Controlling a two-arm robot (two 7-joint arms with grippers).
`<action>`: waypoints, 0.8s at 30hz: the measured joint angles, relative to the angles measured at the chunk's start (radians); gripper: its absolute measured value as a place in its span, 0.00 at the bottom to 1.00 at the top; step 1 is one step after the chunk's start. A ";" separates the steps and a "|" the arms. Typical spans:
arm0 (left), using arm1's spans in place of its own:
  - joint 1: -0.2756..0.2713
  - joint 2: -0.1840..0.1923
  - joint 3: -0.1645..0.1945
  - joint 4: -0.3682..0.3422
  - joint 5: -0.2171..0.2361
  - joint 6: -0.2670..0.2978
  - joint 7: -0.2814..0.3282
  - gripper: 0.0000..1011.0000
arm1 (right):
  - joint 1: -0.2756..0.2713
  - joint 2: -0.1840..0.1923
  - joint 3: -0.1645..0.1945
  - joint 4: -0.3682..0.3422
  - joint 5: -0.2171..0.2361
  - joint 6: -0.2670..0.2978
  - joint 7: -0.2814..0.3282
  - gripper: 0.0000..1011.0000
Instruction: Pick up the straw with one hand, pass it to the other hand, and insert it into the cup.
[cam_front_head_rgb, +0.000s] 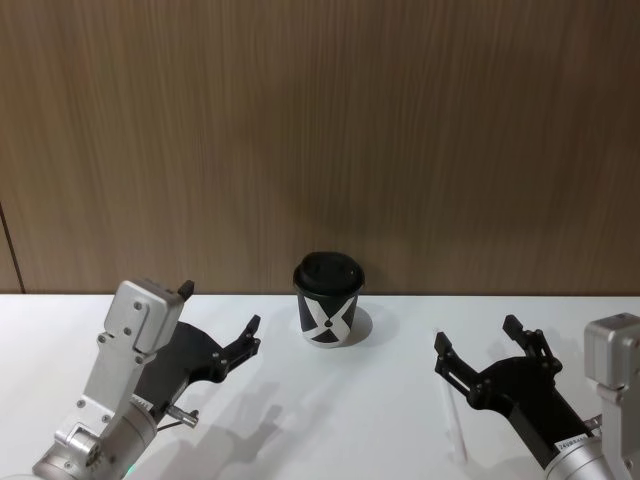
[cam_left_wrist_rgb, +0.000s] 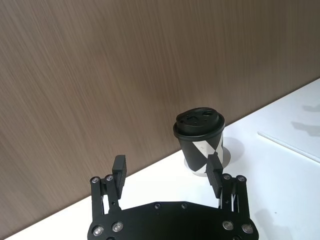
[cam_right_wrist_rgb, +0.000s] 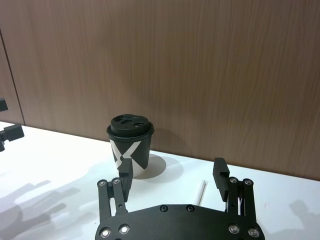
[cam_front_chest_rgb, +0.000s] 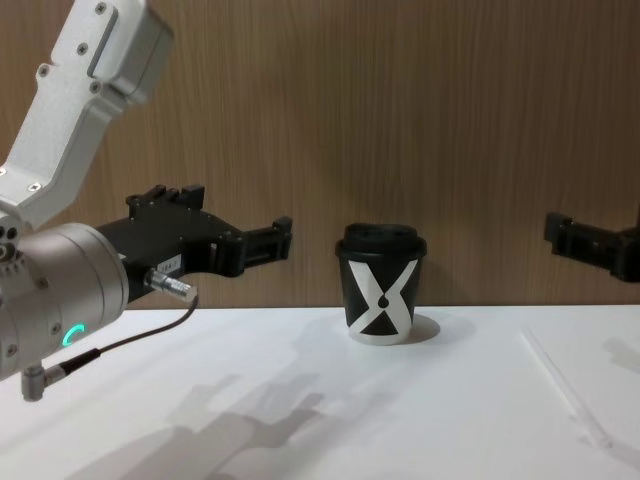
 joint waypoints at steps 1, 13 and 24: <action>0.000 0.000 0.000 0.000 0.000 0.000 0.000 0.99 | 0.000 0.000 0.000 0.000 0.000 0.000 0.000 0.99; 0.000 0.000 0.000 0.000 0.000 0.000 0.000 0.99 | 0.000 0.000 0.000 0.000 0.000 0.000 0.000 0.99; 0.000 0.000 0.000 0.000 0.000 0.000 0.000 0.99 | 0.000 0.000 0.000 0.000 0.000 0.000 0.000 0.99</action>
